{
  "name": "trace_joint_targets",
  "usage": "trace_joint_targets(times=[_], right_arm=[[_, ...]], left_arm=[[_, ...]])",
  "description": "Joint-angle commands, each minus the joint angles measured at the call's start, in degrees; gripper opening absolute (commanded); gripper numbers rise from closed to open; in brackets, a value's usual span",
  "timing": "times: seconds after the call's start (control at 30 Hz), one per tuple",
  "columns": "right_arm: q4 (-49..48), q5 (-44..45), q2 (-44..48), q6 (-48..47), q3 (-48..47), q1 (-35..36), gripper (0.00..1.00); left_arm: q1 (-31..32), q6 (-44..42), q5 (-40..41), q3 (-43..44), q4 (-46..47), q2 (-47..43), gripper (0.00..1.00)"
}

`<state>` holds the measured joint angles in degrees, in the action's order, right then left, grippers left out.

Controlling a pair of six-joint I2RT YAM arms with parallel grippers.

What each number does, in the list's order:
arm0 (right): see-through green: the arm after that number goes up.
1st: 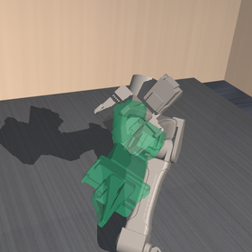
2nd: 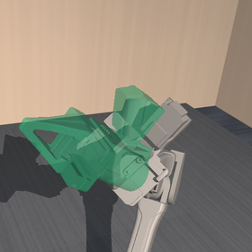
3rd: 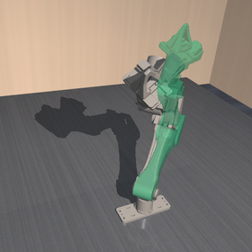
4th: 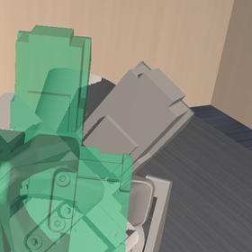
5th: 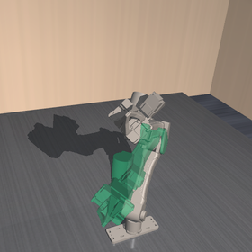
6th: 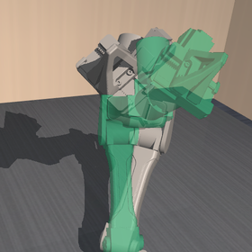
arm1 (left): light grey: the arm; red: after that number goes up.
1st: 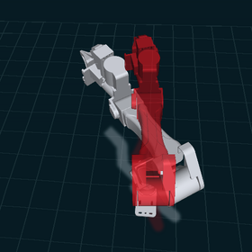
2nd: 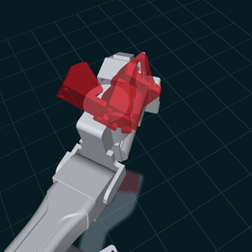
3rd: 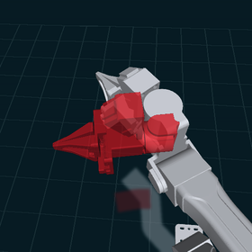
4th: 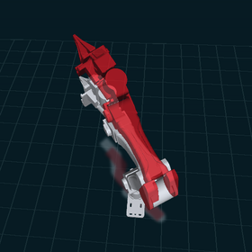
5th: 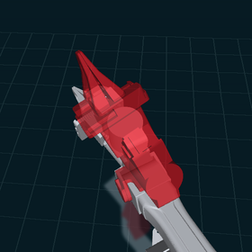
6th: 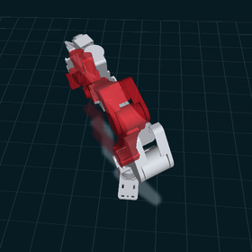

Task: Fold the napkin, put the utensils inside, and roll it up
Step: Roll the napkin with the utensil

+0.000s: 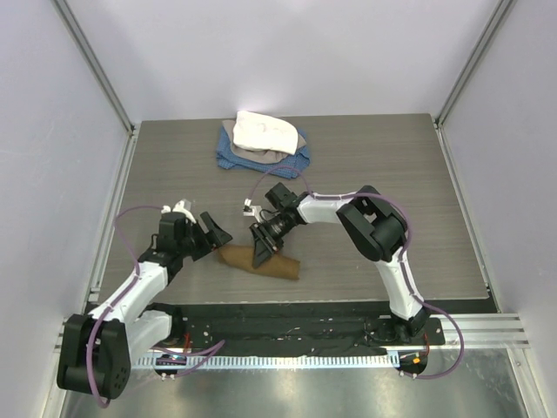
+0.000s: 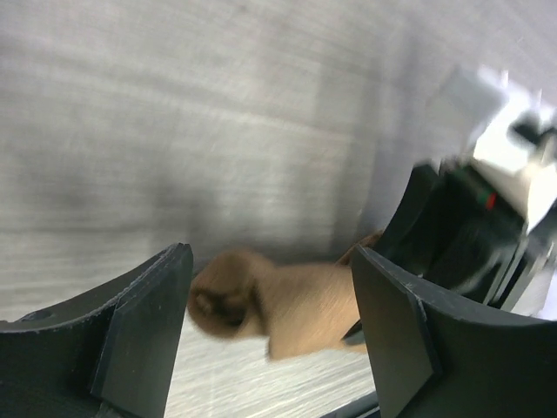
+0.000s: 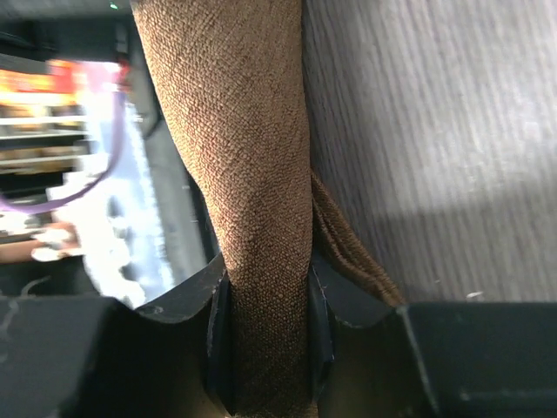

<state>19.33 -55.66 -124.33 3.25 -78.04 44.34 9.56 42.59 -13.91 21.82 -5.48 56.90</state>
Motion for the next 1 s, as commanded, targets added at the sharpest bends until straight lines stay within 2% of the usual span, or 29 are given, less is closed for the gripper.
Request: trace_joint_targets(times=[0.0,0.2,0.3,0.33,0.37,0.4,0.47,0.5,0.6,0.73,0.83,0.97], right_arm=[[4.49,-4.01,-6.09,2.2,-1.58,-1.62,0.35],[4.57,-3.76,-9.35,3.08,-3.61,-2.06,0.36],[4.57,-2.71,-9.26,3.35,-3.79,-2.32,0.36],[4.57,-2.27,-8.83,3.52,-3.79,-2.59,0.39],[4.75,-1.57,-7.78,3.87,-3.79,-2.68,0.4],[4.75,0.01,-6.9,3.96,-3.7,-2.85,0.42],[5.36,1.95,-3.66,4.14,-3.7,-3.64,0.49],[5.71,4.22,-2.24,4.22,-3.79,-3.82,0.5],[7.91,9.24,3.72,2.82,-4.31,-3.91,0.59],[8.0,18.45,12.17,-0.51,-3.52,-3.47,0.69],[6.16,27.75,17.87,-5.24,-1.16,-1.54,0.79],[-3.48,38.21,24.22,-8.86,6.47,2.94,0.88]], left_arm=[[-0.07,-0.23,-2.69,-2.74,3.97,-2.23,0.77],[-0.07,1.88,-6.12,-6.87,13.81,0.04,0.72],[-0.07,1.97,-6.74,-7.15,16.02,2.94,0.61],[-0.07,1.8,-6.66,-7.23,16.28,3.73,0.52],[-0.07,1.62,-6.48,-7.06,16.37,4.96,0.47],[-0.07,1.45,-6.13,-6.88,16.11,5.58,0.37],[-0.07,0.84,-4.99,-5.49,13.67,7.24,0.28],[-0.07,0.74,-4.55,-4.87,12.78,7.6,0.19],[-0.07,0.57,-3.75,-3.37,11.19,9.18,0.06],[0.02,0.3,-4.37,-1.88,9.87,11.29,0.02],[-0.07,-0.14,-5.33,-0.56,8.82,13.22,0.0],[-0.07,-0.58,-6.3,1.55,6.97,15.51,0.0]])
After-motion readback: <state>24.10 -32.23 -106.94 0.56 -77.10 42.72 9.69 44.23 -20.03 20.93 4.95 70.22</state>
